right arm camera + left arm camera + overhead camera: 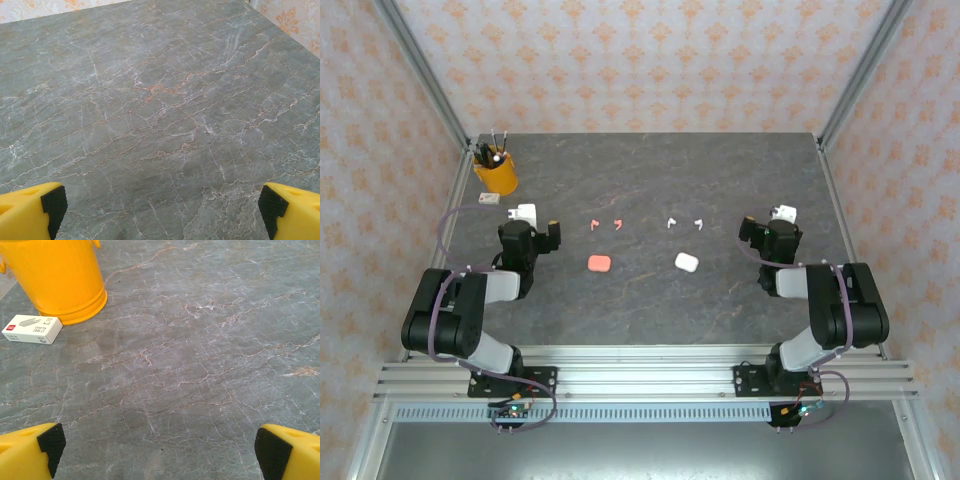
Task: Insert the wireless bluetooth earbuds into the charging case
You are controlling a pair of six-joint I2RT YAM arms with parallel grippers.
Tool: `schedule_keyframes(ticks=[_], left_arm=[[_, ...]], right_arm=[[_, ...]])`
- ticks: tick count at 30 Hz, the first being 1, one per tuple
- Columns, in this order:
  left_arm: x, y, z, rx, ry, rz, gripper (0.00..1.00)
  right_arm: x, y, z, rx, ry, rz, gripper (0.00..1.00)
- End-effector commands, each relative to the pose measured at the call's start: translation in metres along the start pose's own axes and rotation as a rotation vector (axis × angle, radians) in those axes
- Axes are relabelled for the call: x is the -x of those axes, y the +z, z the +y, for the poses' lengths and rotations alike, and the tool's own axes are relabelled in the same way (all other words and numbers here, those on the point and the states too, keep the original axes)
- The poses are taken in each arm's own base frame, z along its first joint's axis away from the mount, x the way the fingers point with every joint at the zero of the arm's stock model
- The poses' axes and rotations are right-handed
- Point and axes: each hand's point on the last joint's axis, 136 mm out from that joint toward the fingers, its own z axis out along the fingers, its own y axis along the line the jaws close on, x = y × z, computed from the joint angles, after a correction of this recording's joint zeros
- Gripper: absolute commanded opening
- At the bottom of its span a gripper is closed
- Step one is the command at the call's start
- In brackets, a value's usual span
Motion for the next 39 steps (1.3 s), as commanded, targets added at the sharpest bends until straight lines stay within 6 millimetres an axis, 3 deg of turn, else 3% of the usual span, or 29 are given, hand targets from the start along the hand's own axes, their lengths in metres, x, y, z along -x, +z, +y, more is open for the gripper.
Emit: schedule_keyframes(ticks=[1, 28, 34, 39], left_arm=[[0.016, 0.001, 0.001, 0.006, -0.018, -0.049, 1.00], [0.016, 0.001, 0.001, 0.004, -0.021, -0.048, 1.00], [0.036, 0.002, 0.012, 0.081, -0.031, 0.066, 1.00], [0.056, -0.007, 0.015, 0.113, -0.112, 0.147, 1.00]], right_arm=[[0.013, 0.000, 0.003, 0.013, -0.001, -0.027, 0.99], [0.013, 0.000, 0.000, 0.023, 0.019, -0.023, 0.99], [0.051, -0.014, -0.011, -0.086, 0.087, 0.068, 0.99], [0.074, -0.036, -0.020, -0.220, 0.320, 0.240, 0.99]])
